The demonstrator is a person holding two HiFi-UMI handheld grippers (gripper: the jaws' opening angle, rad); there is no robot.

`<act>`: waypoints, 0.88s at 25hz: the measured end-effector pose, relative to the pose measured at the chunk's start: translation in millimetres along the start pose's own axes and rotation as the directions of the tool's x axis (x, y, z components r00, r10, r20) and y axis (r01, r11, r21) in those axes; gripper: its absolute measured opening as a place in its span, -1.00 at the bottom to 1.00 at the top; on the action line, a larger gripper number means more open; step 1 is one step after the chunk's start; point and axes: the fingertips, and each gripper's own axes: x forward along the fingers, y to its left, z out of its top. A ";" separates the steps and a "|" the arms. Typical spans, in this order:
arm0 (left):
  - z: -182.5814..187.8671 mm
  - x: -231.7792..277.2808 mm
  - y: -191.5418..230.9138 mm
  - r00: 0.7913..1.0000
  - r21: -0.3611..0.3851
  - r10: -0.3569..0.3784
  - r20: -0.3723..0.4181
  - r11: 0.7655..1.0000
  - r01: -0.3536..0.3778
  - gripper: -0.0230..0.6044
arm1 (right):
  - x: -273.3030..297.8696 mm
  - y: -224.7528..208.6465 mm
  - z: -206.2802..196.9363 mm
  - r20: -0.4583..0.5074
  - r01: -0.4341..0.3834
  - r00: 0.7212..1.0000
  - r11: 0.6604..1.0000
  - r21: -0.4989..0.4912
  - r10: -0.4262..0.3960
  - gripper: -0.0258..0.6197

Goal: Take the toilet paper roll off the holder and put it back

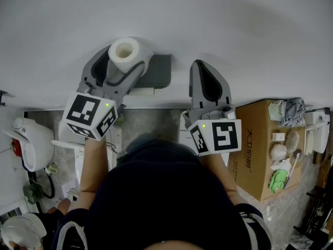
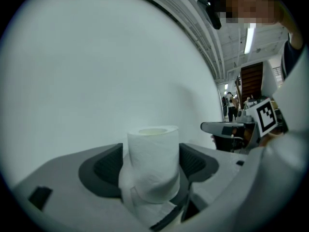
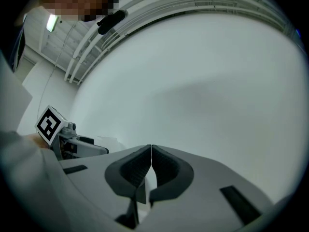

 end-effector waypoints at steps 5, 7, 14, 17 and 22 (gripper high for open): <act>7.4 -7.1 -1.9 0.999 0.000 0.008 0.041 1.000 -0.008 0.31 | -2.2 3.1 -0.2 0.000 -0.004 1.000 1.000 -0.001 0.004 -0.87; 15.4 -14.0 -0.5 0.995 -0.026 0.029 0.096 0.999 -0.027 0.31 | -2.9 4.7 -0.9 0.001 -0.006 1.000 1.000 -0.002 0.006 -0.87; 47.2 -49.2 7.6 0.961 -0.085 0.113 0.253 0.992 -0.094 0.26 | -5.2 11.4 -1.6 -0.001 -0.016 1.000 1.000 -0.005 0.016 -0.87; 47.6 -62.9 15.5 0.950 -0.083 0.169 0.261 0.985 -0.152 -0.14 | -5.6 15.4 -1.3 0.001 -0.022 1.000 1.000 -0.005 0.022 -0.87; 43.1 -79.8 24.4 0.938 -0.054 0.254 0.237 0.967 -0.248 -0.79 | -5.0 24.2 1.6 0.006 -0.036 0.999 0.999 -0.015 0.036 -0.87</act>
